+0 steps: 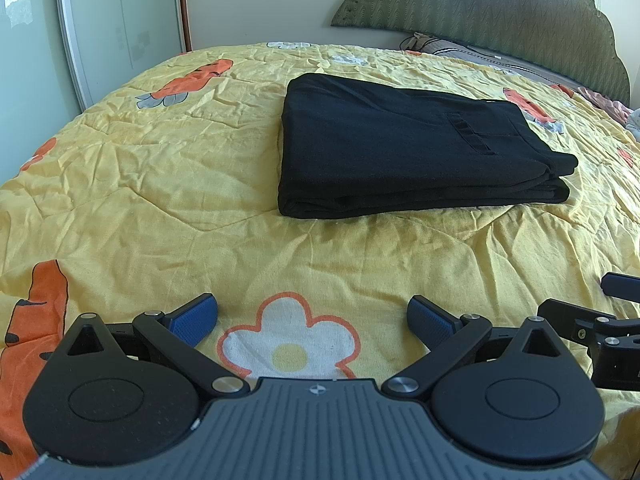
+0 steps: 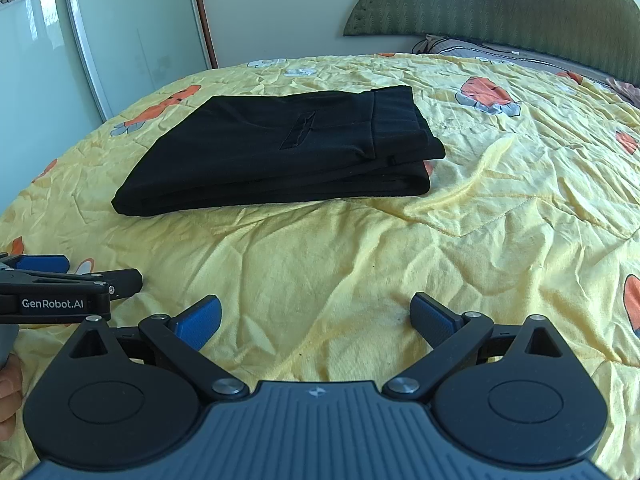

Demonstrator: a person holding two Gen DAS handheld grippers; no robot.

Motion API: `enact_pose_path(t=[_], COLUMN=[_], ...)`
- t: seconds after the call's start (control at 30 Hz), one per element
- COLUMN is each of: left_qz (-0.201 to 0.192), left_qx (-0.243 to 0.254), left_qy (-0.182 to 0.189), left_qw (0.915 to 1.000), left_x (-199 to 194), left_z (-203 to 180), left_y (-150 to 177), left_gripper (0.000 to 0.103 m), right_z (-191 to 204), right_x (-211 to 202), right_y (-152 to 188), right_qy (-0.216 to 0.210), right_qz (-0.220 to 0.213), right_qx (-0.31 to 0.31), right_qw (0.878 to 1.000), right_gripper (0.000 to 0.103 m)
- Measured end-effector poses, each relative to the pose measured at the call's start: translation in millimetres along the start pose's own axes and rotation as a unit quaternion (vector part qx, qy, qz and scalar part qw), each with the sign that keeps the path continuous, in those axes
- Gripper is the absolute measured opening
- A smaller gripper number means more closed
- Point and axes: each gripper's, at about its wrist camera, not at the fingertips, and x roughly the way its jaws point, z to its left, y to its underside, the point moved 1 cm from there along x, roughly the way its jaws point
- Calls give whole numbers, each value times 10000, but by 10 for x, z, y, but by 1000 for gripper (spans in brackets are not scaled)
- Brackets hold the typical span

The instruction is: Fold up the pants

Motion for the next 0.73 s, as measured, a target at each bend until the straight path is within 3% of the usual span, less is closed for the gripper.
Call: enact_pose_path(t=[0.73], left_qz=[-30], left_qx=[5], left_qy=[0], left_qw=[10000], left_x=[2], left_z=[-22], left_y=[1], left_gripper=[103], right_z=[9], right_x=[2], right_y=[4], right_qy=[7], right_qz=[3], right_qx=[-4], right_qw=[10000], right_gripper=[102])
